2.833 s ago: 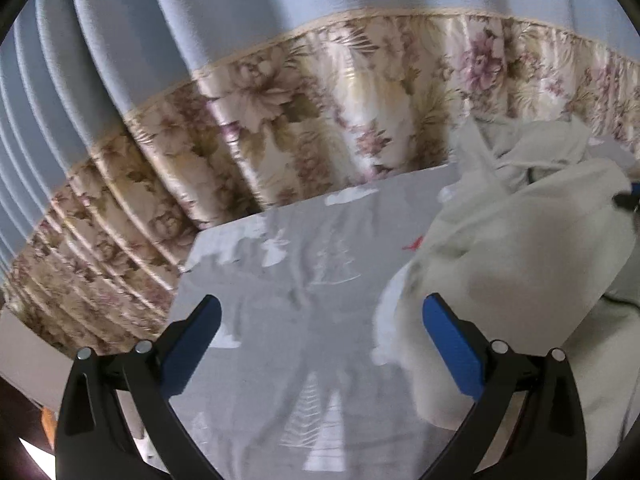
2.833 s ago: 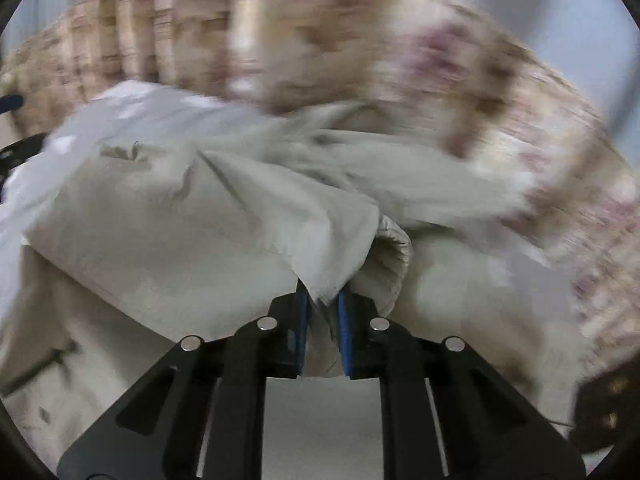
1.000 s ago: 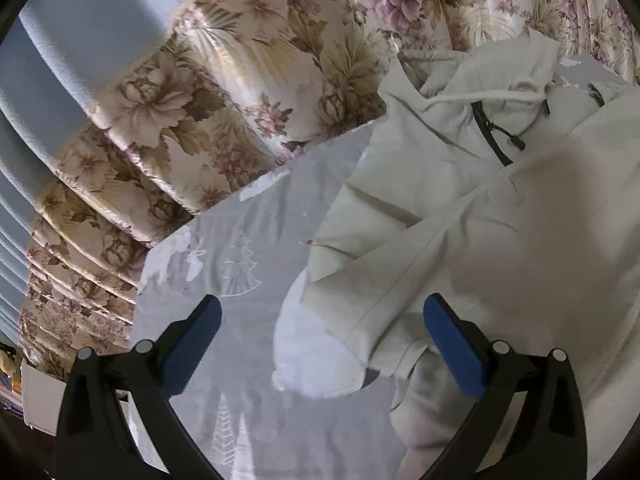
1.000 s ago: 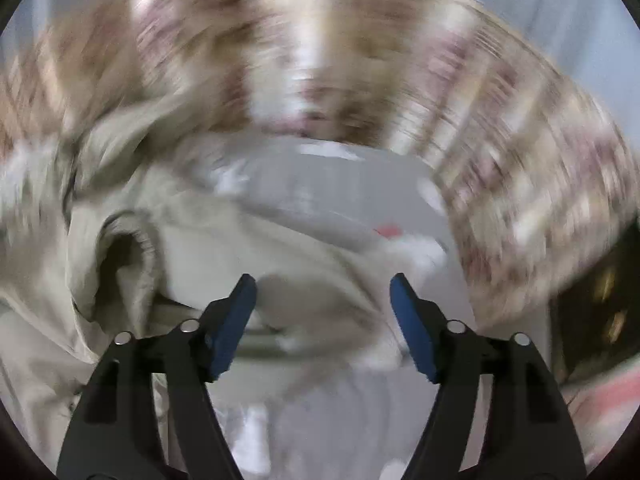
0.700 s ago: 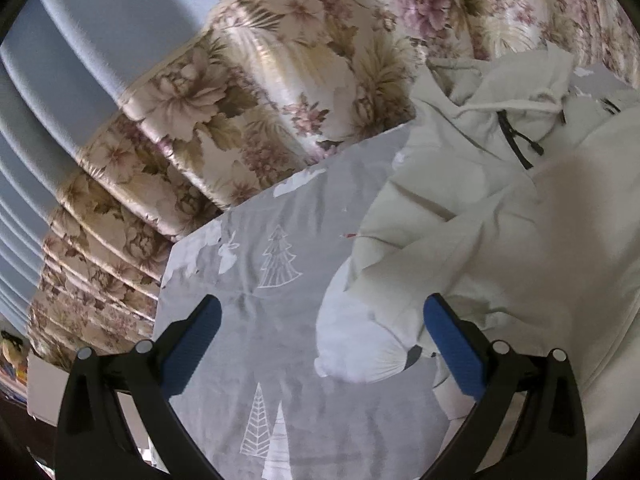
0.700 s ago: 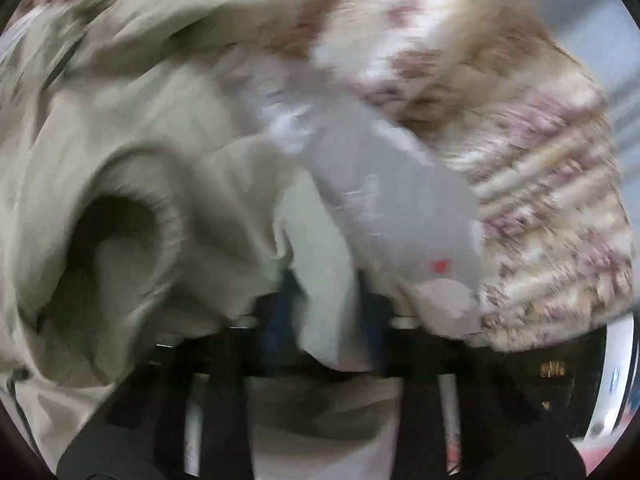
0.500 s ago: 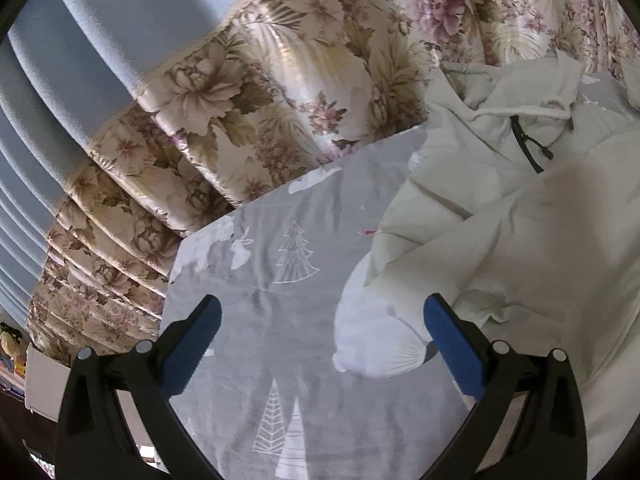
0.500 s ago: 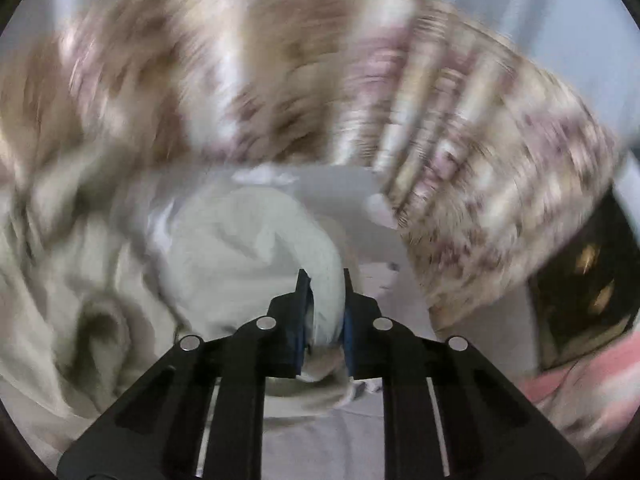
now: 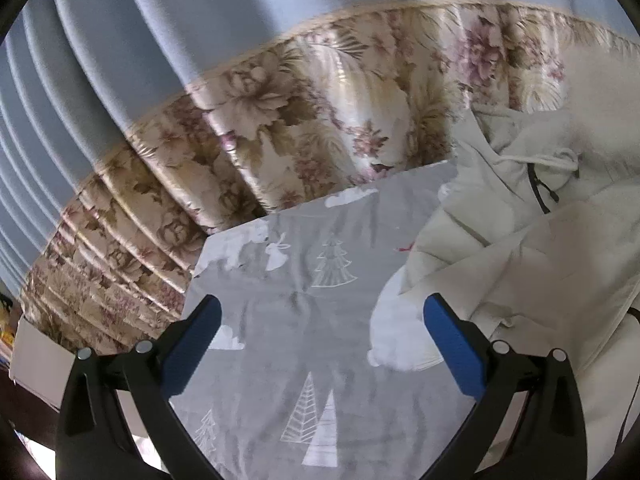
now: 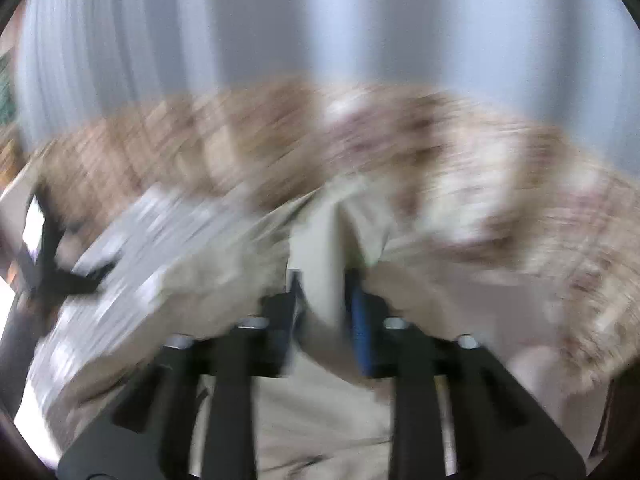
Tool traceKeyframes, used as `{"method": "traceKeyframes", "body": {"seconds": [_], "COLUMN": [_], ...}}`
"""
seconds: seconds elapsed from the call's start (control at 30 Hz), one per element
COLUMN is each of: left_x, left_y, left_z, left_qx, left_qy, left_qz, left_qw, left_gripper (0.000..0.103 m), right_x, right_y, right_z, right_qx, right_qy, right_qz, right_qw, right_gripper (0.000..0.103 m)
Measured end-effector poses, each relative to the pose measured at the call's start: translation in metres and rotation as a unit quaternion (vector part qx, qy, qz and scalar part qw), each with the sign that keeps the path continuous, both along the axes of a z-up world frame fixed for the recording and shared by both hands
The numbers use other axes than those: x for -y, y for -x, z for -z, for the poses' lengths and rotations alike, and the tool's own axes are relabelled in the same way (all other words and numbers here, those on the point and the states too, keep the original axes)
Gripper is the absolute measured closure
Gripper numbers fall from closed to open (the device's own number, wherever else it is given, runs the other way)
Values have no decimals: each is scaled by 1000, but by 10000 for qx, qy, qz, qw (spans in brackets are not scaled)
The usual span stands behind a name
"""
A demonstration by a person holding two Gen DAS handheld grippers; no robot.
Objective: Fold large clothes
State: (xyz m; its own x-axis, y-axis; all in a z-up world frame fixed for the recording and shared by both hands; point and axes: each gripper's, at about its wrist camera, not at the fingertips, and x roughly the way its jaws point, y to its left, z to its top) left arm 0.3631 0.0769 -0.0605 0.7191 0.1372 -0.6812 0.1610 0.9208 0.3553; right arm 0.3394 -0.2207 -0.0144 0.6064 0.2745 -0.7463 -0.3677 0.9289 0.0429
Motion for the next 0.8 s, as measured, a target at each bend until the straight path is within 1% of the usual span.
{"method": "traceKeyframes", "body": {"seconds": [0.03,0.07,0.13,0.17,0.2,0.23,0.27,0.33,0.37,0.4,0.47,0.53,0.6,0.63,0.67,0.7,0.73,0.77,0.8], "left_x": [-3,-5,-7,-5,-1,3,11,29,40,49,80,103,125,130,136,139,141,141,142], "left_y": [1,2,5,5,4,4,3,-1,-3,-5,-15,-26,-39,-43,-48,-52,-57,-58,-56], "left_z": [-1,-1,1,3,6,7,9,11,13,14,23,36,54,61,68,75,81,80,78], "left_qx": [-3,-17,-84,-121,-174,-203,-241,-324,-385,-430,-596,-759,-931,-989,-1078,-1240,-1466,-1388,-1276], "left_qy": [10,22,39,29,3,4,34,175,255,300,354,299,205,165,148,227,397,440,458], "left_qz": [-36,-69,-60,-40,4,51,135,316,427,503,748,855,912,925,953,1019,1022,949,982], "left_qw": [10000,10000,9999,9999,9998,9998,9996,9988,9980,9974,9948,9930,9913,9907,9895,9868,9831,9848,9859], "left_gripper": [1,1,1,1,1,1,1,1,1,1,1,1,2,7,18,57,61,62,67], "right_x": [-16,-31,-34,-27,-13,-1,18,61,78,98,130,149,158,158,157,156,154,152,150], "right_y": [-1,1,4,6,7,9,11,11,9,10,14,15,12,10,7,5,2,0,-2], "right_z": [10,20,29,32,34,36,39,46,54,61,75,88,98,102,108,112,116,117,120], "right_qx": [-108,-195,-241,-250,-219,-192,-165,-200,-232,-269,-343,-429,-566,-610,-670,-700,-725,-725,-729], "right_qy": [195,405,427,414,458,488,546,676,714,720,647,528,371,329,270,228,167,149,120], "right_qz": [-165,-317,-399,-331,-139,4,270,846,1037,1247,1661,1882,1910,1897,1853,1818,1761,1740,1719], "right_qw": [9996,9985,9980,9983,9986,9986,9980,9939,9918,9892,9834,9798,9792,9794,9800,9806,9816,9820,9823], "right_gripper": [43,43,41,37,34,28,25,25,25,25,25,25,25,25,25,25,28,34,37]}}
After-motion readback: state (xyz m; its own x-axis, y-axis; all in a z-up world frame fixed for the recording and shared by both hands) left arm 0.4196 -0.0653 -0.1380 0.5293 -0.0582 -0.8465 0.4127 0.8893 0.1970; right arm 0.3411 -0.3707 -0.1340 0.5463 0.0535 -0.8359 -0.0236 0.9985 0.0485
